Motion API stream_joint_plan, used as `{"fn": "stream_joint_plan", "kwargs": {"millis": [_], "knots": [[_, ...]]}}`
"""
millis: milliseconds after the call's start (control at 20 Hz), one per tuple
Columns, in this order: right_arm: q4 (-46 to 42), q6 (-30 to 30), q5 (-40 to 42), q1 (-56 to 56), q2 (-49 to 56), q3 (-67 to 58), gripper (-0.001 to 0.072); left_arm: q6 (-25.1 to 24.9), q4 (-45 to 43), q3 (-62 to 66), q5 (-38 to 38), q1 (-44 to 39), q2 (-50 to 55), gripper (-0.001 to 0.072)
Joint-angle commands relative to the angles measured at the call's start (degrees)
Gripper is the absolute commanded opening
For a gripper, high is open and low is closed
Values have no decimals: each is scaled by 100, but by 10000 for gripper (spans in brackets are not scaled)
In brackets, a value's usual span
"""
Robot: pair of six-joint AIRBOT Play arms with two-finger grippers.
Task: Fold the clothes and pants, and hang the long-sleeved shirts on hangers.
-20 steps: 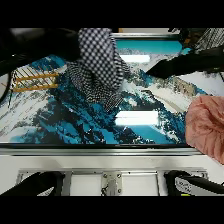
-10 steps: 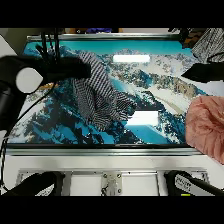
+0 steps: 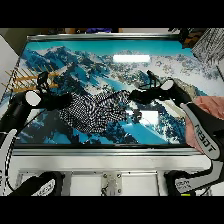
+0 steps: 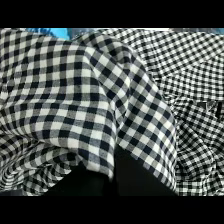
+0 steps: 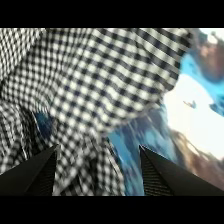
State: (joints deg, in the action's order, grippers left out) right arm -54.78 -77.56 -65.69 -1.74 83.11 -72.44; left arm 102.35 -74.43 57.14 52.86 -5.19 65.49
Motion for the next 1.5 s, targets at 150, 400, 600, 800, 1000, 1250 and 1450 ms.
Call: {"fn": "stream_joint_plan", "kwargs": {"millis": [150, 400, 600, 800, 1000, 1250, 1450], "knots": [[1799, -26, 2371, 1550, 1945, 61, 531, -208, 245, -162, -59, 138, 4, 13], [1504, 1161, 793, 1493, 1458, -219, 7, -210, 258, 496, -76, 149, -136, 13], [778, 981, 210, 203, -227, -1797, 6, -210, 299, 2251, -262, 76, -1095, 13], [614, 715, 369, -487, -1569, -2417, 6, -210, 267, 2382, -291, -378, -1882, 13], [-997, 131, 212, -367, -2124, -2332, 6, -205, 197, 999, -319, -841, -2210, 14], [-1460, 72, -258, -343, -2120, -693, 6, -205, 1169, 363, -442, -470, -1342, 680], [-1333, -52, -269, -343, -2120, -208, 7, -444, 1427, 575, -208, -1364, -577, 680]]}}
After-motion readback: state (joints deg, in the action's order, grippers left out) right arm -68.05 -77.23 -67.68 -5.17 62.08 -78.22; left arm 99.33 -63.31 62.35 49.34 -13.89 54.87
